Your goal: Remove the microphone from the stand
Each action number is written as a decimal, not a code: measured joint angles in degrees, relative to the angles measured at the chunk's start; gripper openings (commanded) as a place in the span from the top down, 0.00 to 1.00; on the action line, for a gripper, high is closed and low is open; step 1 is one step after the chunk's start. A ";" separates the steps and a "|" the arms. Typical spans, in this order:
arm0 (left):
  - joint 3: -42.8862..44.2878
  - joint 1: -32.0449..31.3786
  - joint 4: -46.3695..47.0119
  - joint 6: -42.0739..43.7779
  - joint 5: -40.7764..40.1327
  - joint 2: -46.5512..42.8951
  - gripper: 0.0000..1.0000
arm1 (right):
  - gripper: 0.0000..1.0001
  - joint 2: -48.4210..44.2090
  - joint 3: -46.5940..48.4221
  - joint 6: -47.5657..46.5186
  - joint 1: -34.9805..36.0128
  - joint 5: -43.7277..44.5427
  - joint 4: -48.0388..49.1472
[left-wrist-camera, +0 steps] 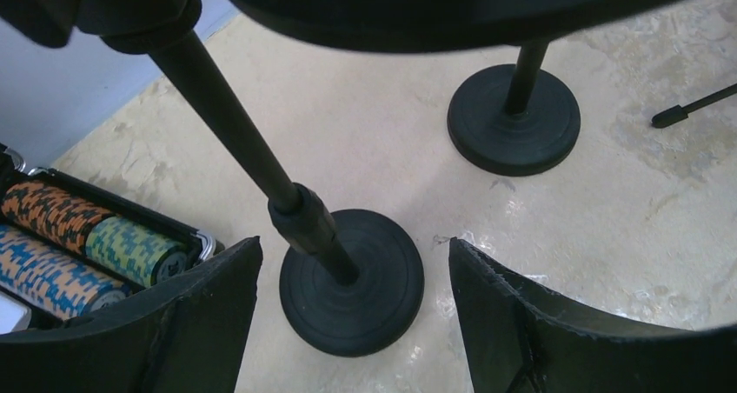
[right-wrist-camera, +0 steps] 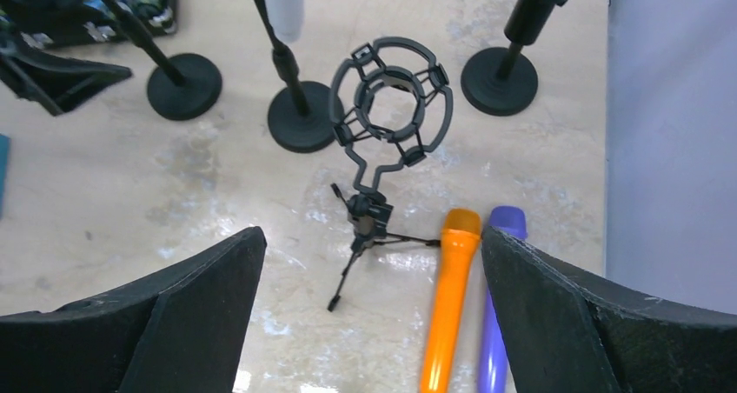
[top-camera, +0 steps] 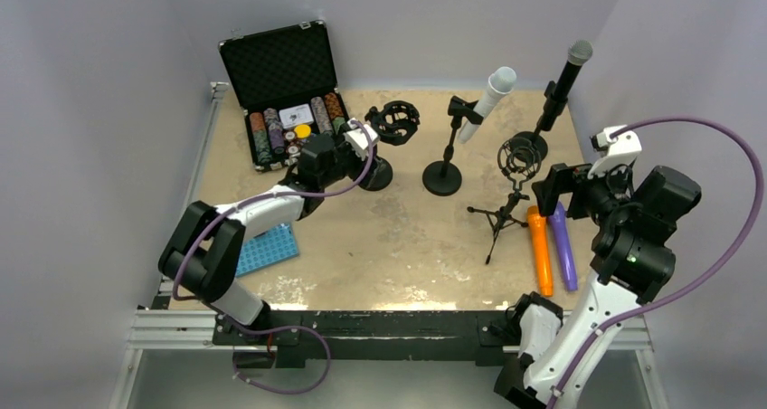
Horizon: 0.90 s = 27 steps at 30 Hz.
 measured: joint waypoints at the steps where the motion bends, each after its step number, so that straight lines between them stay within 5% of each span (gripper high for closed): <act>1: 0.33 0.04 1.07 -0.15 0.37 1.07 0.19 | 0.01 0.00 1.22 1.25 0.09 -0.28 -0.57; 10: 5.38 1.29 6.60 -3.72 -0.33 10.49 0.32 | 0.01 2.12 8.48 4.28 0.15 -2.05 -5.40; 27: 6.84 1.42 10.32 -3.96 0.46 12.98 0.78 | 0.03 5.25 9.57 5.03 0.20 -1.38 -6.60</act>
